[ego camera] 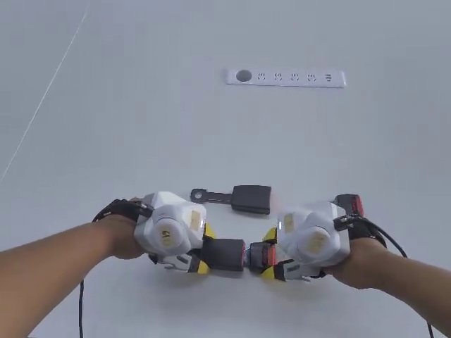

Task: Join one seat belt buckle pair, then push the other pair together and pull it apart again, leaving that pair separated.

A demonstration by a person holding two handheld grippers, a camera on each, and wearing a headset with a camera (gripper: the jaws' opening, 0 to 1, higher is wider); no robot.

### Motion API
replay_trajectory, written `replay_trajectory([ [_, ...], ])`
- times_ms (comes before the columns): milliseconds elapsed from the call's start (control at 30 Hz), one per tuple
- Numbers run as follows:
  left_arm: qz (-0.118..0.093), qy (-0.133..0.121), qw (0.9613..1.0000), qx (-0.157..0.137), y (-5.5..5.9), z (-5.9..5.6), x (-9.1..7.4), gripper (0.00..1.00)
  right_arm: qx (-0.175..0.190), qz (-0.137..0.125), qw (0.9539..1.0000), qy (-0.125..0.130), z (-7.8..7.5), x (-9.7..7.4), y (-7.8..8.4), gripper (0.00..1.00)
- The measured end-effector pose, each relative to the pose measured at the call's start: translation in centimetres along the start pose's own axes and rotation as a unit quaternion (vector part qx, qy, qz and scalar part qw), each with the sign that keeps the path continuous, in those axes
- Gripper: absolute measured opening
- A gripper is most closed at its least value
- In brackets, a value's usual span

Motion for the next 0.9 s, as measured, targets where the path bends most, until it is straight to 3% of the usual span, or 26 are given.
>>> replay_trajectory([
  [700, -0.042, 0.002, 0.9991, -0.001, 1.1, 0.0, -0.2, 0.29, 0.004, -0.053, 0.9985, 0.011, 0.4, -0.1, 0.8, 0.31],
  [900, -0.046, 0.006, 0.9989, 0.003, 1.0, 0.0, -0.1, 0.29, 0.005, -0.062, 0.998, 0.014, 0.5, -0.1, 1.1, 0.31],
])
Point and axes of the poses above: the centre of the closed fingertips' face, and the gripper's own axes: x roughly forward along the fingers, z roughly to its left, y roughly out of its underside, the point moved 10 cm from there along -x, roughly backward along the fingers, and after that the axes turned 4 degrees about -y, right-handed, at the moved point
